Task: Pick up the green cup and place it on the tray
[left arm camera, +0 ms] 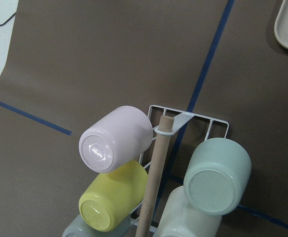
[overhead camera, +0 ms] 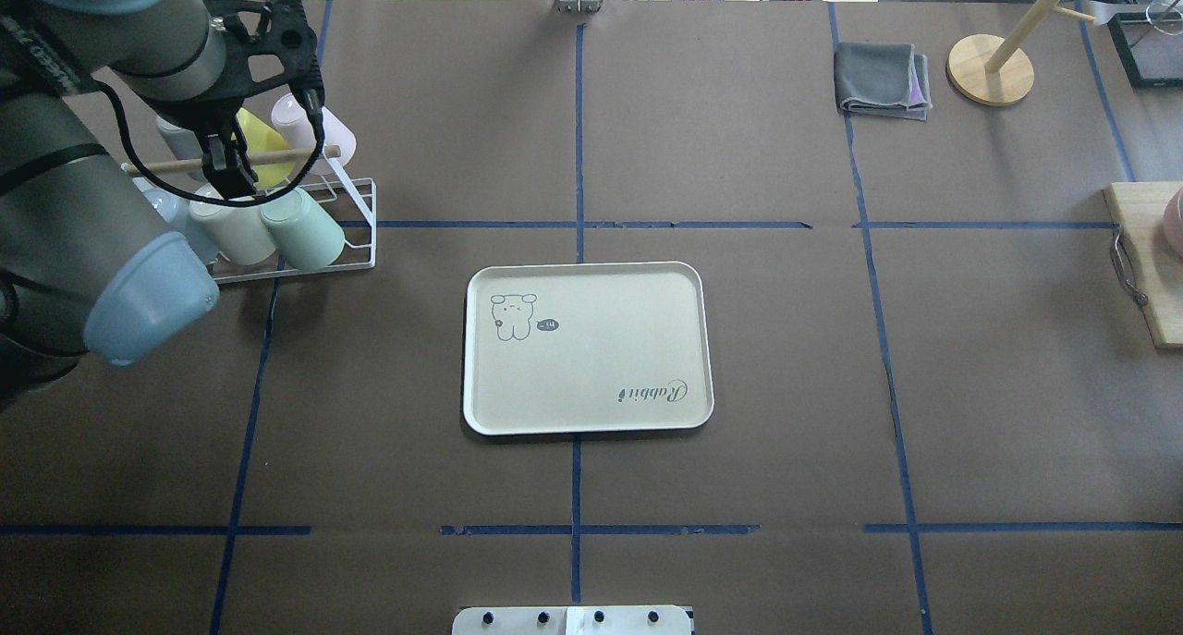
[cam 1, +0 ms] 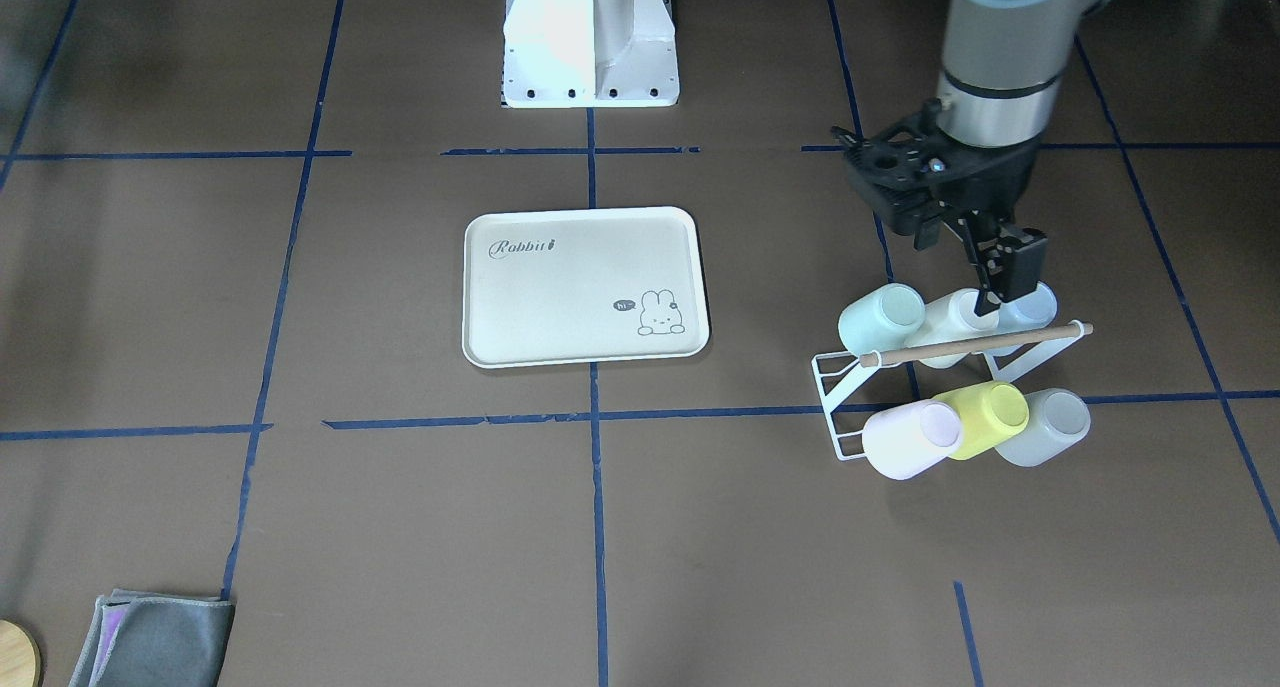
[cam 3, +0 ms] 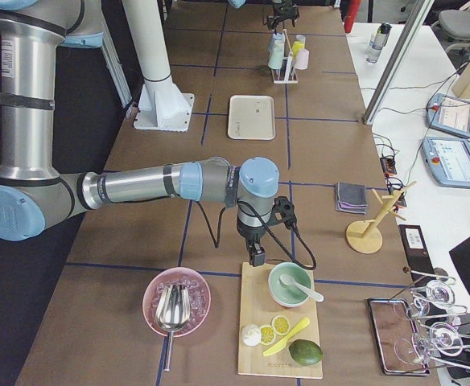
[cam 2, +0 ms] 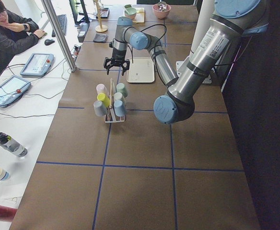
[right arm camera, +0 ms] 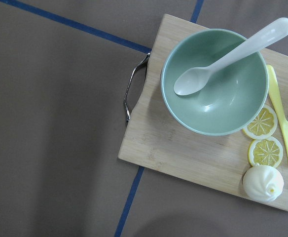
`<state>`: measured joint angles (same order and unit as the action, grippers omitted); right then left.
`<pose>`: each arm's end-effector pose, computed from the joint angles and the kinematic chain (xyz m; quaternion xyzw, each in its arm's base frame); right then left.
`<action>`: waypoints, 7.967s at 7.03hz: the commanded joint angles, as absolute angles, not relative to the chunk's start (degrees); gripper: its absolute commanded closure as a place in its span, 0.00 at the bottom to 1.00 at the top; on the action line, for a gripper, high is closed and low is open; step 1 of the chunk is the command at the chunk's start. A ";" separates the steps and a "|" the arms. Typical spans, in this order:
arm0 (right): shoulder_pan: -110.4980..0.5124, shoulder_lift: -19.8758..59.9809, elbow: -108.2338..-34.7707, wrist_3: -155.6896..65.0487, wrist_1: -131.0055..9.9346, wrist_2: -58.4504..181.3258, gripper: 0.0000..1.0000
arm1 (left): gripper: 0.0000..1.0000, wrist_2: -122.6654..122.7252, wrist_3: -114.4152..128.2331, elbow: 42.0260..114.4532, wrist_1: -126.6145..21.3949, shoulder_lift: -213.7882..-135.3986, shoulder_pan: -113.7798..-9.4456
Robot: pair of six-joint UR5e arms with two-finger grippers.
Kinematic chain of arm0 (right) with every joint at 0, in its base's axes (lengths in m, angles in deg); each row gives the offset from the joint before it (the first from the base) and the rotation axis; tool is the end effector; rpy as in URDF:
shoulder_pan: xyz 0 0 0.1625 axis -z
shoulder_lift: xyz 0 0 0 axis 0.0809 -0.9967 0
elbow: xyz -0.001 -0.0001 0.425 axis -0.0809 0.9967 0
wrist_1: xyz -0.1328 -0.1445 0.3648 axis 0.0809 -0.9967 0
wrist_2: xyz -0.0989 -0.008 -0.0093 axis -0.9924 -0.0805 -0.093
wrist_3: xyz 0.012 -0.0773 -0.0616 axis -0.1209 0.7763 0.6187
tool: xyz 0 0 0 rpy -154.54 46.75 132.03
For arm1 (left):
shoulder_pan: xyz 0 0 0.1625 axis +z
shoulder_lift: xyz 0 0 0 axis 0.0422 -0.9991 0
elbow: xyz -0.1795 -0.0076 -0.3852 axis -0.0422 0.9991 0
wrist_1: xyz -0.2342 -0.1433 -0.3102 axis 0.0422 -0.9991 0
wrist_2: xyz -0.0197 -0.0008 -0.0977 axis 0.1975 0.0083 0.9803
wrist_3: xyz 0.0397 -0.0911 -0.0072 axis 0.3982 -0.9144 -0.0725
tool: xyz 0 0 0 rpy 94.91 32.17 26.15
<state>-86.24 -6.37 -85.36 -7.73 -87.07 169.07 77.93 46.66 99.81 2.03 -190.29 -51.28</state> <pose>0.0751 -0.4343 0.5934 0.0441 -0.3452 -0.1563 0.9244 0.2998 -0.5209 0.2139 0.2398 0.1142 0.5436 0.7962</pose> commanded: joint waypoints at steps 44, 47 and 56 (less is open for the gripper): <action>-86.24 -7.70 -84.59 -7.46 -87.15 169.11 0.00 | 0.32 45.88 57.85 97.63 15.77 -195.25 -36.86; -86.24 -7.70 -84.59 -7.46 -87.06 169.11 0.00 | 0.34 55.10 54.71 103.63 9.40 -194.99 -39.15; -86.24 -7.52 -84.59 -7.46 -87.06 169.02 0.00 | 0.34 64.02 8.87 102.86 -36.92 -186.29 -37.84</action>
<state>-86.24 -7.53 -84.59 -7.46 -87.08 169.02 63.90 15.35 103.52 -31.94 -186.46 -38.16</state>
